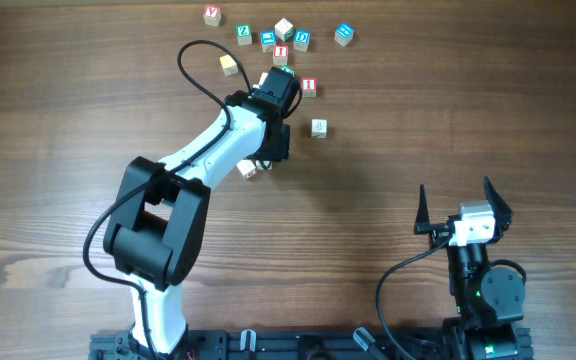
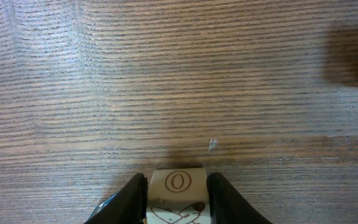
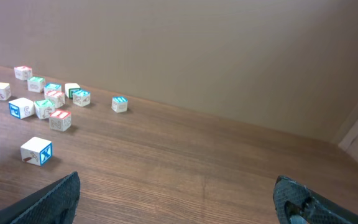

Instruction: Form a tower

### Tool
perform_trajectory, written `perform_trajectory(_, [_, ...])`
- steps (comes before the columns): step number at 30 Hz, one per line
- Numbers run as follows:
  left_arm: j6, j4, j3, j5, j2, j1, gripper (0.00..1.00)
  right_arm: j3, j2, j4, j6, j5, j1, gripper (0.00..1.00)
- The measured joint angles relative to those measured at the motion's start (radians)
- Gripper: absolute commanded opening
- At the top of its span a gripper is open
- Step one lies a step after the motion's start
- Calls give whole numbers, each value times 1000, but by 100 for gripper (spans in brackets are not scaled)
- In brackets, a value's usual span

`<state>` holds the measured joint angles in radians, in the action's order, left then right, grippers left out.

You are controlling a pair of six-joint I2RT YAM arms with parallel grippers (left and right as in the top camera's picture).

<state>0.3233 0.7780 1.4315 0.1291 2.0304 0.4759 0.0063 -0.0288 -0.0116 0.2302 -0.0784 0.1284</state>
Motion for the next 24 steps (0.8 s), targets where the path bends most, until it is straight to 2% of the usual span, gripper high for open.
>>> perform_trajectory(8, [0,0,0,-7,0,0,33,0,0,0,0,0,0,100])
perform_trajectory(15, [0,5,0,-26,0,0,42,0,0,0,0,0,0,100])
perform_trajectory(24, [0,-9,0,-26,0,0,43,0,0,0,0,0,0,100])
